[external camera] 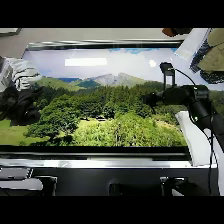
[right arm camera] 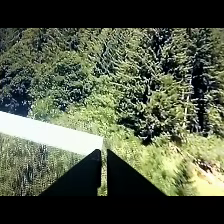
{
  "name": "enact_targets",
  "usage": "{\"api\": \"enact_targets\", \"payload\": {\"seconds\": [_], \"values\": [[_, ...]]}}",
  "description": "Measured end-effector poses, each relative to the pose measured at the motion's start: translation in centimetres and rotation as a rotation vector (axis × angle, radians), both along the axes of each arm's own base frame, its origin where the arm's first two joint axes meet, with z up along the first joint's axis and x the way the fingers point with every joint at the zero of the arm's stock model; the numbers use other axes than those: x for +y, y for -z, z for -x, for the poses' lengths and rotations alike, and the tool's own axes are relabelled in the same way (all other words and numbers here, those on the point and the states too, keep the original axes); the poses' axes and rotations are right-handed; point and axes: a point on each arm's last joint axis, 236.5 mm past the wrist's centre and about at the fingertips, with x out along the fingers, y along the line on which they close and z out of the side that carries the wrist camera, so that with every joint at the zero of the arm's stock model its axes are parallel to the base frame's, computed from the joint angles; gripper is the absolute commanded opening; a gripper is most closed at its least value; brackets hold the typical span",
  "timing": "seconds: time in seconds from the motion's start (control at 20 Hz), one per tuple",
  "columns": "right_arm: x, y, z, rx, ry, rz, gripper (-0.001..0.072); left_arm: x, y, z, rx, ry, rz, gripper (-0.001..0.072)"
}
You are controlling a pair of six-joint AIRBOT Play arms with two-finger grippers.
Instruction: Fold the clothes and pants, and hang the long-sleeved shirts on hangers.
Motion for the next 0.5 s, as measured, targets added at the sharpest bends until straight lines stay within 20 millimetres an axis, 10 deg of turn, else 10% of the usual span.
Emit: {"api": "enact_targets", "payload": {"seconds": [0.25,0.5], "values": [[-0.2,0.0,0.4,0.037,0.082,-0.040,0.0094,-6.7,-1.8,-2.0,0.003,0.118,0.162,0.0014],[-2.0,-0.7,1.8,0.058,0.135,0.006,0.0093,-24.5,-6.9,-5.0,-0.045,0.479,0.329,0.0014]]}}
